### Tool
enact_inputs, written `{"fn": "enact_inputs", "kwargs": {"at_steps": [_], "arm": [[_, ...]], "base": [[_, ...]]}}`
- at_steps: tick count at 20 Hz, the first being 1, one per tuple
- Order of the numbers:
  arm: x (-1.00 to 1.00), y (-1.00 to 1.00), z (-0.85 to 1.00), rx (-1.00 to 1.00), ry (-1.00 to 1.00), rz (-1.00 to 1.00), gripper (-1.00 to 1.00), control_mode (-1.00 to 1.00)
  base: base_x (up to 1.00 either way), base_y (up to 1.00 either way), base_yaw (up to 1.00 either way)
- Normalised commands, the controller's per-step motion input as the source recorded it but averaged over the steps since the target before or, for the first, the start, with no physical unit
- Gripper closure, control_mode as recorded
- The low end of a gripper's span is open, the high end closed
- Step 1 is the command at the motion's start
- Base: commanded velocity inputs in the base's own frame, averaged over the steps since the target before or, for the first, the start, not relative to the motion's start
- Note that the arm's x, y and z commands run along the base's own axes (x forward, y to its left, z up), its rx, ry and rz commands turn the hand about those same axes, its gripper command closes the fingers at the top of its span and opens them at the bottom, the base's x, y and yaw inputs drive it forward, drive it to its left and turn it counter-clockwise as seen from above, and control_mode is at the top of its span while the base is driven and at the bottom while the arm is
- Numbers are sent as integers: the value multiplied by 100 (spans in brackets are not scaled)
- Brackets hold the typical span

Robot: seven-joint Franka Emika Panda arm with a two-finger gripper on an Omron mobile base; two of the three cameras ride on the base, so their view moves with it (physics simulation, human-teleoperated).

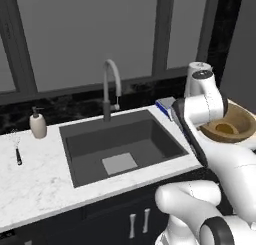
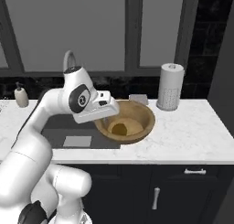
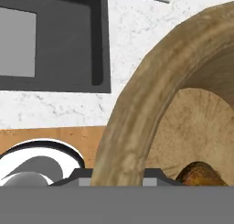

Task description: Pick the avocado from the sink and place it in the bowl. Then pick the bowl and place it in the microwave. Then close the microwave door and press the start button.

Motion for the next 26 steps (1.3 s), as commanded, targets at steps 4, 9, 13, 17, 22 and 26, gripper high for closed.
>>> {"fn": "enact_inputs", "kwargs": {"at_steps": [4,9,13,17,22,26], "arm": [[0,0,0,0,0,0,100,100],[0,0,0,0,0,0,100,100],[0,0,0,0,0,0,100,100],[0,0,0,0,0,0,100,100],[0,0,0,0,0,0,100,100],[0,0,0,0,0,0,100,100]], "base": [[-25,3,-84],[-6,0,-97],[-2,0,-99],[0,0,-98],[0,0,-100],[0,-5,-100]]}}
